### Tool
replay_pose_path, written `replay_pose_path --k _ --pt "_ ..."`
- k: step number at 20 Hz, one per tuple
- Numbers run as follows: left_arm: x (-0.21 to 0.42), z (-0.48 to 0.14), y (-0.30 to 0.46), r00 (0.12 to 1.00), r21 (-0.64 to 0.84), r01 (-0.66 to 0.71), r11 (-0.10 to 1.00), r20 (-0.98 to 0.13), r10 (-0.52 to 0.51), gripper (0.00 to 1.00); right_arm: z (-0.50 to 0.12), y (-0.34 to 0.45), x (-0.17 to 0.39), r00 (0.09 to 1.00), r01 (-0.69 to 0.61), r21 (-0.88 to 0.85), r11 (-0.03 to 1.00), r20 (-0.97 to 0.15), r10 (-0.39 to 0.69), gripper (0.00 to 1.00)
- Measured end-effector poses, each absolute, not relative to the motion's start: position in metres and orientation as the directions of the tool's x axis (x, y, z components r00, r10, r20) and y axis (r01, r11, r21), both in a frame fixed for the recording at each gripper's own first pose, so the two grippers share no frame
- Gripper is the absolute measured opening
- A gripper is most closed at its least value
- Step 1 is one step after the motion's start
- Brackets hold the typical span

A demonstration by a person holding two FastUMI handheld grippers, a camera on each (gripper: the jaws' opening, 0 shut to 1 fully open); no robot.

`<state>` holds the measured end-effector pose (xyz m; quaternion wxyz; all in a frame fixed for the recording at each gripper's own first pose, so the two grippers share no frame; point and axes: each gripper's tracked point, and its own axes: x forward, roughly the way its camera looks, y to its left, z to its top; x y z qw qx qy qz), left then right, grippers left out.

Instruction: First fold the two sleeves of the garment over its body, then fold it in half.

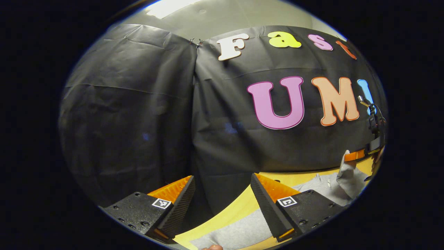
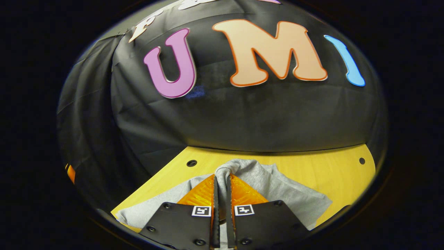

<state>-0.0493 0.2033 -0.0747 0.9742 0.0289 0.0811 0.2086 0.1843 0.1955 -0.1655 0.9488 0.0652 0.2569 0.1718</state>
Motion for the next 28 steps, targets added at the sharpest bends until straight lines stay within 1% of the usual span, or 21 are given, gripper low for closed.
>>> replay_pose_path --k 2,3,4,10,14,15,16,17,18,20,21,22,23,24,28 --pt "-0.056 -0.078 0.213 0.890 0.097 -0.417 0.904 -0.157 0.428 0.99 -0.174 0.221 0.181 0.790 -0.332 0.203 0.921 -0.474 0.390 0.10" --pt "-0.059 -0.079 0.217 0.885 0.099 -0.425 0.900 -0.163 0.436 0.95 -0.177 0.235 0.179 0.779 -0.355 0.200 0.913 -0.478 0.407 0.10" --pt "-0.062 -0.080 0.222 0.880 0.102 -0.433 0.896 -0.167 0.445 0.99 -0.182 0.248 0.177 0.767 -0.374 0.197 0.906 -0.484 0.422 0.10" --pt "-0.080 -0.091 0.249 0.856 0.118 -0.468 0.876 -0.185 0.483 0.99 -0.239 0.300 0.160 0.678 -0.442 0.152 0.884 -0.589 0.440 0.10" --pt "-0.088 -0.101 0.261 0.845 0.129 -0.476 0.870 -0.208 0.493 0.99 -0.270 0.302 0.155 0.628 -0.467 0.127 0.875 -0.649 0.429 0.10" --pt "-0.088 -0.103 0.264 0.842 0.133 -0.478 0.868 -0.212 0.496 0.99 -0.268 0.301 0.148 0.613 -0.471 0.136 0.872 -0.660 0.434 0.12" --pt "-0.089 -0.105 0.267 0.839 0.136 -0.481 0.866 -0.216 0.499 0.95 -0.277 0.306 0.148 0.613 -0.471 0.131 0.872 -0.662 0.431 0.21" --pt "-0.090 -0.107 0.270 0.838 0.138 -0.482 0.865 -0.217 0.501 0.99 -0.270 0.308 0.147 0.620 -0.475 0.125 0.871 -0.654 0.433 0.33" --pt "-0.091 -0.111 0.273 0.836 0.141 -0.482 0.865 -0.222 0.502 0.95 -0.268 0.312 0.148 0.624 -0.483 0.129 0.866 -0.643 0.444 0.52" --pt "-0.087 -0.119 0.273 0.837 0.140 -0.475 0.869 -0.234 0.495 0.95 -0.260 0.313 0.153 0.651 -0.495 0.109 0.862 -0.610 0.451 0.91" --pt "-0.088 -0.125 0.273 0.837 0.139 -0.470 0.872 -0.243 0.490 1.00 -0.255 0.310 0.153 0.667 -0.496 0.096 0.863 -0.595 0.449 1.00" --pt "-0.087 -0.131 0.273 0.837 0.137 -0.464 0.875 -0.258 0.483 0.95 -0.243 0.304 0.151 0.680 -0.495 0.084 0.865 -0.583 0.446 1.00" --pt "-0.086 -0.140 0.271 0.836 0.133 -0.456 0.880 -0.275 0.475 0.95 -0.238 0.299 0.150 0.690 -0.491 0.080 0.867 -0.571 0.444 1.00" --pt "-0.085 -0.151 0.269 0.834 0.130 -0.448 0.884 -0.294 0.466 1.00 -0.232 0.293 0.148 0.700 -0.485 0.081 0.871 -0.562 0.442 1.00" --pt "-0.088 -0.201 0.248 0.819 0.098 -0.396 0.913 -0.412 0.400 1.00 -0.210 0.264 0.142 0.729 -0.459 0.097 0.883 -0.527 0.437 1.00"
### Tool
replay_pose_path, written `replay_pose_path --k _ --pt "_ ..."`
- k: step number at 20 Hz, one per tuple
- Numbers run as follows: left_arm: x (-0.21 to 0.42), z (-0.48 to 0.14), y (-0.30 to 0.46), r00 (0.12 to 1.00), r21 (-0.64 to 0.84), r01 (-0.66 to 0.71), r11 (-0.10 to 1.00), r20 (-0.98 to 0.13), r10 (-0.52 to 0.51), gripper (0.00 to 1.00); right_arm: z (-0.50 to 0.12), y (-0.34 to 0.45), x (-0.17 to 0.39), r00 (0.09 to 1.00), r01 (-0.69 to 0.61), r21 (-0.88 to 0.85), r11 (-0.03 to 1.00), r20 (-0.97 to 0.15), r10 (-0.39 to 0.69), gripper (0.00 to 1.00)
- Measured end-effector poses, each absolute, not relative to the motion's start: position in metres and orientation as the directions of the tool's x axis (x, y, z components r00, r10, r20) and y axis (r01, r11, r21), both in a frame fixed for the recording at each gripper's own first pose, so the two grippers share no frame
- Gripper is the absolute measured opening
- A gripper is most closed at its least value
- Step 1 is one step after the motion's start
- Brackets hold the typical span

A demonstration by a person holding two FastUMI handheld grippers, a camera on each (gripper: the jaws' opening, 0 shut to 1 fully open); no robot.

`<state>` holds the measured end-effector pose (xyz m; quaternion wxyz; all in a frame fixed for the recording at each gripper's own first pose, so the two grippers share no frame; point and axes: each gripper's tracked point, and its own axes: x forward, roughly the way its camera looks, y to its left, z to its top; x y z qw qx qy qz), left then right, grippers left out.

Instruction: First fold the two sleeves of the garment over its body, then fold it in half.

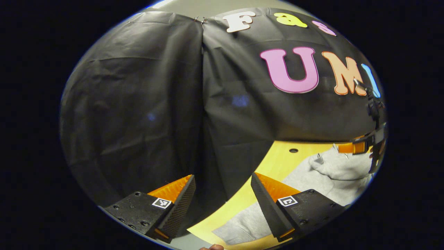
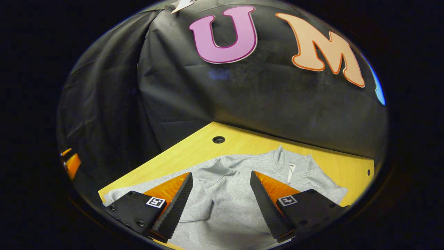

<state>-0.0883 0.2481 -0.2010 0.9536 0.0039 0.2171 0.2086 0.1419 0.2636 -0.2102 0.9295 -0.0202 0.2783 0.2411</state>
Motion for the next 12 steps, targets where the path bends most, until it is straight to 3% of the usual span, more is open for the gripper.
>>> replay_pose_path --k 1,3,4,6,12 --pt "-0.094 -0.215 0.243 0.807 0.087 -0.388 0.917 -0.447 0.384 0.95 -0.203 0.256 0.143 0.738 -0.452 0.097 0.887 -0.518 0.433 1.00" --pt "-0.103 -0.244 0.238 0.778 0.072 -0.385 0.920 -0.511 0.366 1.00 -0.190 0.237 0.139 0.756 -0.433 0.101 0.896 -0.500 0.422 1.00" --pt "-0.105 -0.256 0.234 0.763 0.067 -0.386 0.920 -0.537 0.359 0.95 -0.186 0.226 0.142 0.766 -0.422 0.098 0.901 -0.493 0.413 1.00" --pt "-0.112 -0.280 0.227 0.734 0.050 -0.382 0.923 -0.591 0.335 0.95 -0.180 0.205 0.143 0.791 -0.395 0.085 0.915 -0.476 0.385 1.00" --pt "-0.132 -0.335 0.215 0.638 0.013 -0.404 0.915 -0.712 0.292 0.96 -0.197 0.151 0.123 0.793 -0.325 0.058 0.944 -0.528 0.306 1.00"
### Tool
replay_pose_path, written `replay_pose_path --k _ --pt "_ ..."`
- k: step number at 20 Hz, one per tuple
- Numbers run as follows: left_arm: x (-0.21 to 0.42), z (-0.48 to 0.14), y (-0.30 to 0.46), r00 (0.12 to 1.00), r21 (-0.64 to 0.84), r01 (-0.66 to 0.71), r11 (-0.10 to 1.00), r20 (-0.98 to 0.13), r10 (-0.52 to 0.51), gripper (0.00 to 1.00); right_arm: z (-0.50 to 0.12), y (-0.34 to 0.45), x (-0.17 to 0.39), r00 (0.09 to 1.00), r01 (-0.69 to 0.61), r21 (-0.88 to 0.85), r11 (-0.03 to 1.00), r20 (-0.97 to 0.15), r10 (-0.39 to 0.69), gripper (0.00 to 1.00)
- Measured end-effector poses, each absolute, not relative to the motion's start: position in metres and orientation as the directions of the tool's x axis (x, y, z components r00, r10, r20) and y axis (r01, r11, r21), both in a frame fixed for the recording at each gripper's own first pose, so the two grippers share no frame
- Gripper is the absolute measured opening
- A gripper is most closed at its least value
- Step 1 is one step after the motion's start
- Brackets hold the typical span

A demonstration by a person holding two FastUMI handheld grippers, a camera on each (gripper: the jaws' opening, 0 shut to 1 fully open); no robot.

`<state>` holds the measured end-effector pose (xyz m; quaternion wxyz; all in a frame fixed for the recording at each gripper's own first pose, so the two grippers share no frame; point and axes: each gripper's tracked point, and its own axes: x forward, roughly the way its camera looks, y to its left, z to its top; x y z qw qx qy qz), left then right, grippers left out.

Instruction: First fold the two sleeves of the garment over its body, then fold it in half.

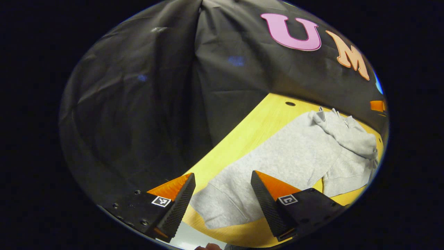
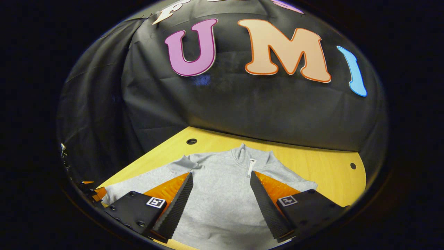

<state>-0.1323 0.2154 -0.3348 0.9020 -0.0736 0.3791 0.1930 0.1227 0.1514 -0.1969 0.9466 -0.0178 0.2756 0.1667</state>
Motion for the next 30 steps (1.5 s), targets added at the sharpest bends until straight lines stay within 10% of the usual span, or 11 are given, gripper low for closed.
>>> replay_pose_path --k 12,13,17,30 --pt "-0.141 -0.359 0.207 0.615 -0.039 -0.406 0.913 -0.750 0.242 0.89 -0.187 0.128 0.108 0.801 -0.312 0.049 0.949 -0.523 0.291 1.00" --pt "-0.140 -0.358 0.204 0.614 -0.049 -0.389 0.920 -0.758 0.220 0.82 -0.187 0.127 0.107 0.802 -0.310 0.053 0.949 -0.521 0.291 1.00" --pt "-0.124 -0.361 0.193 0.594 -0.070 -0.378 0.923 -0.783 0.184 0.05 -0.186 0.117 0.101 0.807 -0.290 0.069 0.955 -0.518 0.283 1.00" --pt "-0.012 -0.262 0.189 0.736 -0.155 -0.312 0.937 -0.664 0.135 0.00 -0.173 0.046 0.075 0.847 -0.204 0.040 0.978 -0.494 0.197 1.00"
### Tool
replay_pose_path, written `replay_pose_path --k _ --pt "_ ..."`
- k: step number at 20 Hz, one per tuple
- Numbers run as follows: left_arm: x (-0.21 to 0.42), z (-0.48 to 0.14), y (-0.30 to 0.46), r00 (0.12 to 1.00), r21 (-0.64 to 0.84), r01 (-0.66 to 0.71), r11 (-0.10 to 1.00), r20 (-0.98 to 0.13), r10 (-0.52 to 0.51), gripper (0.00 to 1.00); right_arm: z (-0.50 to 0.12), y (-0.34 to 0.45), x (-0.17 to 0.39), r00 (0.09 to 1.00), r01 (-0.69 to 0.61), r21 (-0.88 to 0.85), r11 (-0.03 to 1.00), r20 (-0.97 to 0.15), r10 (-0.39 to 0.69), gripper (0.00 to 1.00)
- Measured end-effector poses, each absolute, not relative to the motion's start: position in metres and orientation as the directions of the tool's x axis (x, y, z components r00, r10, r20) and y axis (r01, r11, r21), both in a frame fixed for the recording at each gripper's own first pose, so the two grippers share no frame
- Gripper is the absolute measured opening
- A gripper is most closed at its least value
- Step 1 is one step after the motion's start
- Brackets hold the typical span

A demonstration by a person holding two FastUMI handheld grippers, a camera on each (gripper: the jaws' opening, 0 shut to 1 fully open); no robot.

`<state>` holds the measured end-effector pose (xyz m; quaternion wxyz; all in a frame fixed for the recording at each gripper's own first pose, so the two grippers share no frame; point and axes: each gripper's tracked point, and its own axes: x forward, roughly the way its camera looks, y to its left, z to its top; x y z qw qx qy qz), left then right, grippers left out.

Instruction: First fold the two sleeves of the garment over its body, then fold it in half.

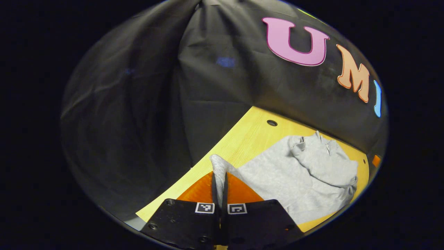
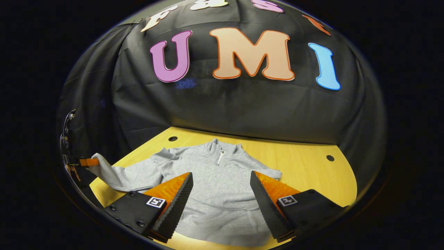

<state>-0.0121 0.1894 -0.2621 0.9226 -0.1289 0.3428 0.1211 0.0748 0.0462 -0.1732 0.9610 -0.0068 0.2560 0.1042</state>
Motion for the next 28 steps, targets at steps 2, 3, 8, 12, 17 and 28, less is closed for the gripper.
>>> replay_pose_path --k 2,3,8,12,17,28 --pt "0.003 -0.250 0.181 0.755 -0.162 -0.289 0.944 -0.645 0.121 0.00 -0.171 0.032 0.068 0.853 -0.181 0.046 0.982 -0.491 0.180 1.00" --pt "0.011 -0.245 0.174 0.762 -0.171 -0.277 0.945 -0.639 0.108 0.00 -0.171 0.026 0.063 0.854 -0.171 0.045 0.984 -0.491 0.171 1.00" --pt "0.048 -0.218 0.147 0.801 -0.190 -0.215 0.958 -0.595 0.062 0.00 -0.174 -0.008 0.042 0.860 -0.119 0.033 0.992 -0.496 0.120 1.00" --pt "0.081 -0.191 0.117 0.835 -0.180 -0.140 0.974 -0.549 0.018 0.00 -0.179 -0.036 0.022 0.859 -0.067 0.041 0.997 -0.505 0.079 1.00" --pt "0.115 -0.161 0.058 0.864 -0.190 -0.029 0.981 -0.498 -0.071 0.00 -0.185 -0.072 -0.003 0.854 0.002 0.052 0.999 -0.520 0.025 1.00" --pt "0.143 -0.132 -0.107 0.844 -0.193 0.237 0.952 -0.444 -0.300 0.00 -0.180 -0.144 -0.042 0.848 0.132 0.036 0.991 -0.522 -0.094 1.00"
